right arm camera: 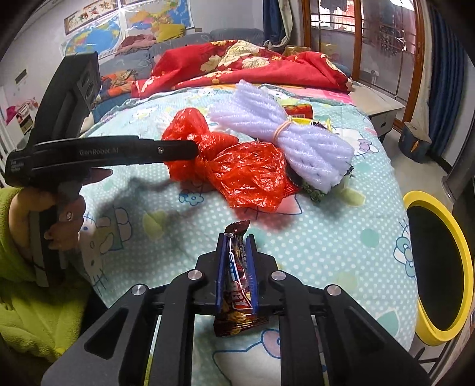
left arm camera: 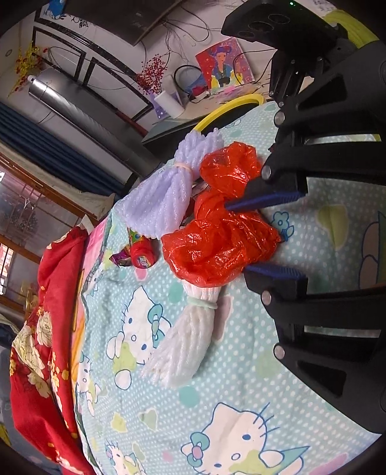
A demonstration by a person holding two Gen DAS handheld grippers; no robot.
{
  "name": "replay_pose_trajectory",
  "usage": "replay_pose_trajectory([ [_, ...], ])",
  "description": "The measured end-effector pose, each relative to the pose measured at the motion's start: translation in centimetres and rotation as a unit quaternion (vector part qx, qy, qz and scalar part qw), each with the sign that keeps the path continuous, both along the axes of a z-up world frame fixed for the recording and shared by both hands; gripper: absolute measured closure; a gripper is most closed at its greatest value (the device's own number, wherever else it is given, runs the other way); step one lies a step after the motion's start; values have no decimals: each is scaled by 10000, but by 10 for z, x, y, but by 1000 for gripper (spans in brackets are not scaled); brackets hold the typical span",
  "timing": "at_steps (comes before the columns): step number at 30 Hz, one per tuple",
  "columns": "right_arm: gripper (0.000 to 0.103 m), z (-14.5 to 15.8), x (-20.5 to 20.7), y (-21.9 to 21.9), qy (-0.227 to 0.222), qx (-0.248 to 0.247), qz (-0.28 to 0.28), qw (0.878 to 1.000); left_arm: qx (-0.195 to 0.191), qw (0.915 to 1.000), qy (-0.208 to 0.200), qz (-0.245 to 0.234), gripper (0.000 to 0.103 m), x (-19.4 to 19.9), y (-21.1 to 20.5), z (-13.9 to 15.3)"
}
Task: Collect trash
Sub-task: 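Carry the wrapper and red bag to the bin and open both tools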
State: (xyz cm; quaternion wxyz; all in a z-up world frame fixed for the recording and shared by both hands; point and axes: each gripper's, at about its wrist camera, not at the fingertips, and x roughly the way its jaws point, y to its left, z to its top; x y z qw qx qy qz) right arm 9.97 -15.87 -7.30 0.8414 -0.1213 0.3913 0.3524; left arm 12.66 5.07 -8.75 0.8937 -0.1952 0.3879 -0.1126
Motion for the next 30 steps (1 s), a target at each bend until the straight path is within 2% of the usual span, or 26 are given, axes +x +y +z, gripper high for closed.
replay_pose_trajectory([
  [6, 90, 11, -1, -10, -15, 221, -97, 9997, 11, 9999, -128, 24, 85, -6, 5, 16],
  [14, 90, 30, 1, -25, -144, 449, -331, 9983, -24, 9992, -407, -43, 86, -17, 6, 40],
  [30, 90, 60, 15, -71, -410, 924, -1097, 9888, 361, 9951, -895, -214, 86, -30, -24, 67],
])
